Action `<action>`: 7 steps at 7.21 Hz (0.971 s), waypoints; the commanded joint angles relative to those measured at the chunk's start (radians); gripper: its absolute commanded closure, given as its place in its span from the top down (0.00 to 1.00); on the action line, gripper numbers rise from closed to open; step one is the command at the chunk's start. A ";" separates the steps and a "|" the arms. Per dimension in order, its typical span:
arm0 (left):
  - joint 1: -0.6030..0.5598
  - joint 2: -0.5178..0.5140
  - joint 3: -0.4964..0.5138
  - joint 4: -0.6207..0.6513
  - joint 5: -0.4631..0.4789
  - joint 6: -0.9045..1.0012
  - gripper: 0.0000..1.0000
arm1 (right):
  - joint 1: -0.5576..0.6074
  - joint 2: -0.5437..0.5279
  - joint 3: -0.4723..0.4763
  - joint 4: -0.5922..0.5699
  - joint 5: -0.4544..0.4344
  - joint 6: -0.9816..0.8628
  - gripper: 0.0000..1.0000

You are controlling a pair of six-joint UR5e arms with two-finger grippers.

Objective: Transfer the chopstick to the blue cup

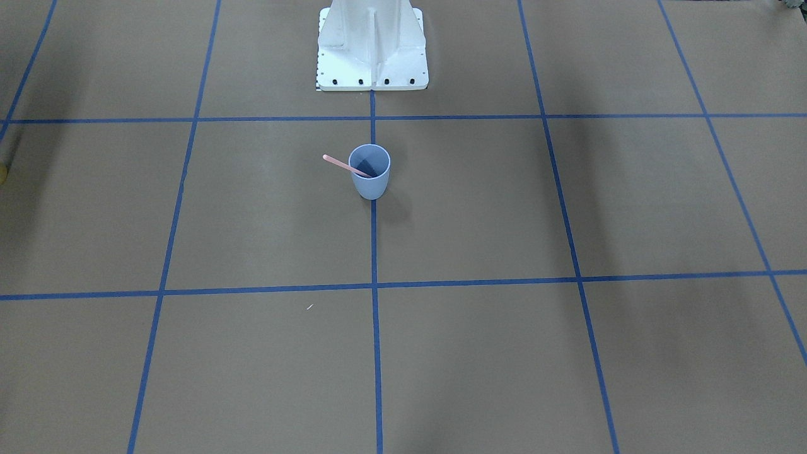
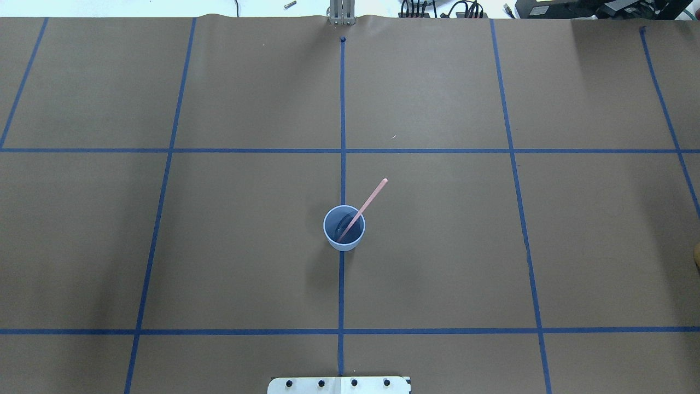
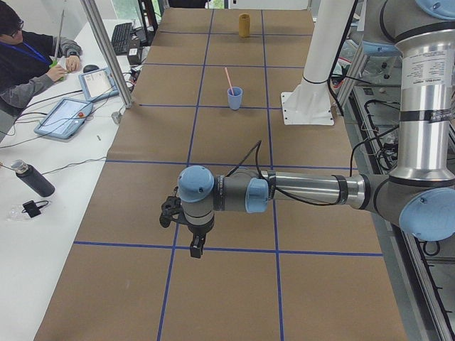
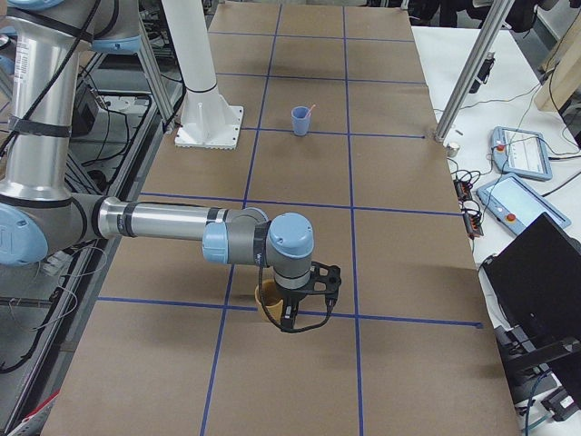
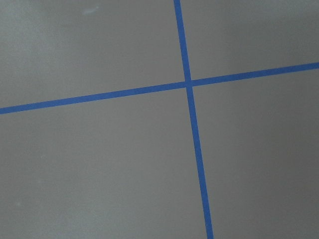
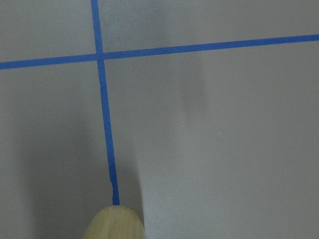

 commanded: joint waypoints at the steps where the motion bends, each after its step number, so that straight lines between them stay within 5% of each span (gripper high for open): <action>1: 0.000 0.000 -0.003 0.000 0.000 0.000 0.98 | -0.010 0.001 -0.003 0.031 0.018 0.024 1.00; 7: 0.002 0.000 0.002 0.000 0.001 0.000 0.98 | -0.010 -0.012 -0.014 0.093 0.021 0.024 1.00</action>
